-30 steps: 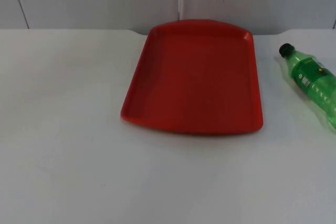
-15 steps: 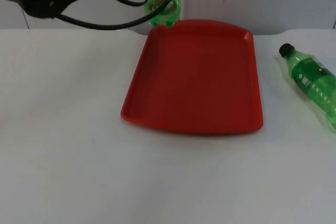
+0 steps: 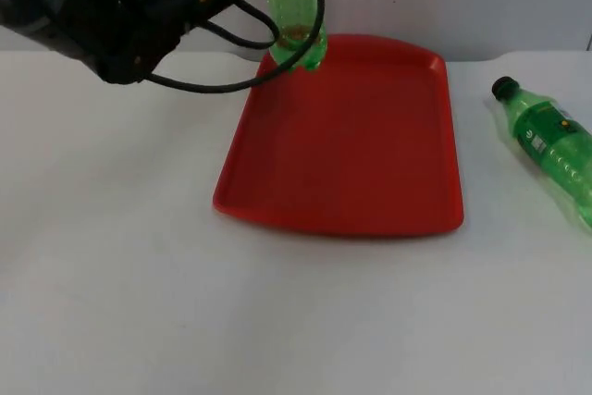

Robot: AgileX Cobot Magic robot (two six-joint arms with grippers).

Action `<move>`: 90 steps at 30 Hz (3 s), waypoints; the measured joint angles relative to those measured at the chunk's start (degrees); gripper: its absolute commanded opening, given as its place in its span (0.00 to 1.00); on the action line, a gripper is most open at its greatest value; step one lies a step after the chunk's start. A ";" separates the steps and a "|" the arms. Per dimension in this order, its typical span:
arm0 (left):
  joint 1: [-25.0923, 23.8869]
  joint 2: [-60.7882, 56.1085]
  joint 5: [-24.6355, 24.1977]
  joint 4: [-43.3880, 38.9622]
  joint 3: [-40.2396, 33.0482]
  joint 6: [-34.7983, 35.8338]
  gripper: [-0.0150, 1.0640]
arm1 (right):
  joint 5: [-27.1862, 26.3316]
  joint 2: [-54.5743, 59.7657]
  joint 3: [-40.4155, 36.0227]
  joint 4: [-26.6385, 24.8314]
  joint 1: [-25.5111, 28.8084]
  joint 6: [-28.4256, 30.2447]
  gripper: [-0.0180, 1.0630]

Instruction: Place the bottle upright on the tray.

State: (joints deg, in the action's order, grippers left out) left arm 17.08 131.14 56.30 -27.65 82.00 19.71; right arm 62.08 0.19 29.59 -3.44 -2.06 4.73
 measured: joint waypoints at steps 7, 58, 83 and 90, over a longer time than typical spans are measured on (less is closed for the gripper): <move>0.00 5.25 1.05 0.24 5.84 -0.04 0.01 | 0.00 0.00 0.00 0.00 0.00 -0.22 0.99; 1.37 19.30 1.38 -2.77 16.34 0.06 0.12 | 0.00 0.00 0.00 0.00 0.00 -0.22 0.99; -0.44 19.74 1.03 -8.53 16.34 6.92 0.92 | 0.00 0.00 0.00 0.00 0.00 -0.22 0.99; -3.63 19.74 2.93 -20.95 16.34 15.34 0.92 | 0.00 0.00 0.00 0.00 0.00 -0.22 0.99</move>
State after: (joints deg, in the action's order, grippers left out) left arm 13.44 150.88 59.23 -48.59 98.34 35.05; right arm 62.08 0.19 29.59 -3.44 -2.06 4.51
